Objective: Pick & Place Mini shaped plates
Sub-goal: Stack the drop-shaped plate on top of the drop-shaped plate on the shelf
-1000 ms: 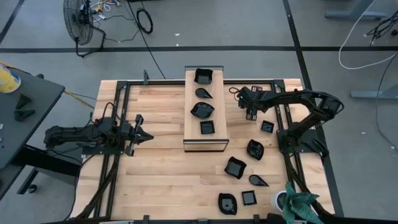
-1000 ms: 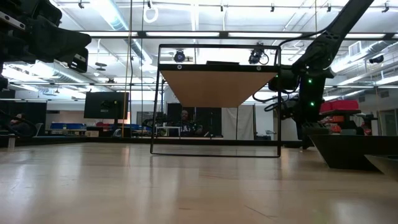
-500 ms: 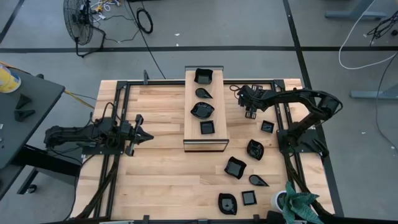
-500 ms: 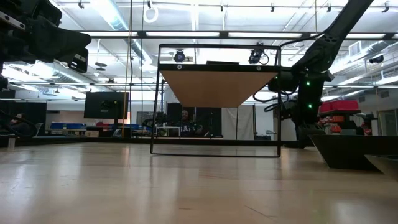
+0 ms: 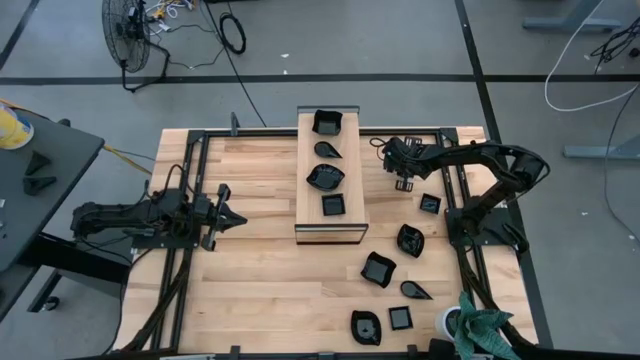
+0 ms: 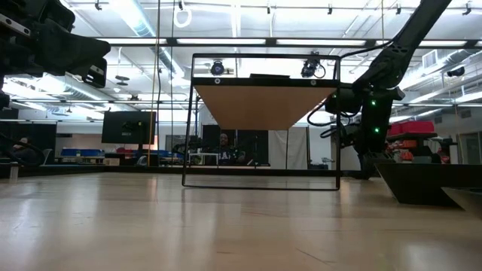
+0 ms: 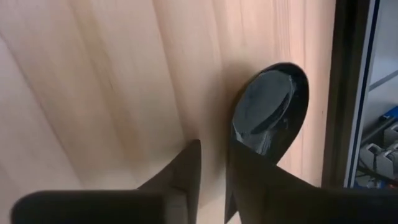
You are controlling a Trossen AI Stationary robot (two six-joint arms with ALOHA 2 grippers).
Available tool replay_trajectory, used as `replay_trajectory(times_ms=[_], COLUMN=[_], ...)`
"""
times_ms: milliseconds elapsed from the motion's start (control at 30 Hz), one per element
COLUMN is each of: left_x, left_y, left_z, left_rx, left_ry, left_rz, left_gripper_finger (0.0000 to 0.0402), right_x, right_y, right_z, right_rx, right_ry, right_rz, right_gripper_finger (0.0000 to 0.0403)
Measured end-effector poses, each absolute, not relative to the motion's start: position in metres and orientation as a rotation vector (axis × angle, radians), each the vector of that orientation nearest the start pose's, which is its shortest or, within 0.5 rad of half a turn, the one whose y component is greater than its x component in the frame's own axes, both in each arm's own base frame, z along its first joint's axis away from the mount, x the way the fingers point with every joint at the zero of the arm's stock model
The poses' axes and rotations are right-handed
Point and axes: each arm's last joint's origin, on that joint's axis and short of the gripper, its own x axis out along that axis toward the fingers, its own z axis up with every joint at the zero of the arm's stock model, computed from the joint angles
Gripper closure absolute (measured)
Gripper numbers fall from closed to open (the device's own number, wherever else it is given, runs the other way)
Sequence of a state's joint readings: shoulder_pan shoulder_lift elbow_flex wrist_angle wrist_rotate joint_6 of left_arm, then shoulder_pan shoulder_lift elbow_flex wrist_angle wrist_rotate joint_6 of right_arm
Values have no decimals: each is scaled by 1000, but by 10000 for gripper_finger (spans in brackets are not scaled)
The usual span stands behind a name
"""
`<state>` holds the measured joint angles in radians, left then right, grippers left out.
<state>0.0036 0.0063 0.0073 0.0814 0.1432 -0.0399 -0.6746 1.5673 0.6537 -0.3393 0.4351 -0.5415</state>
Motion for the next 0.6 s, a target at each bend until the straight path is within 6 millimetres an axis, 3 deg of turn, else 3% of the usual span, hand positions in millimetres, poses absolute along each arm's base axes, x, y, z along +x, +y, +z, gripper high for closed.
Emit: replay_trajectory(times_ms=[300, 600], left_x=[97, 97], left_y=[-4, -4], left_z=[173, 173], left_rx=[-34, -34], left_ry=[-80, -80], left_rz=[-141, -141], left_gripper_finger=[383, 383], right_x=[183, 181], right_y=[-162, -160], right_z=[120, 126], right_rx=[-258, -271], right_ry=[1534, 1538], right_rz=[-564, -585], right_gripper_finger=[394, 400])
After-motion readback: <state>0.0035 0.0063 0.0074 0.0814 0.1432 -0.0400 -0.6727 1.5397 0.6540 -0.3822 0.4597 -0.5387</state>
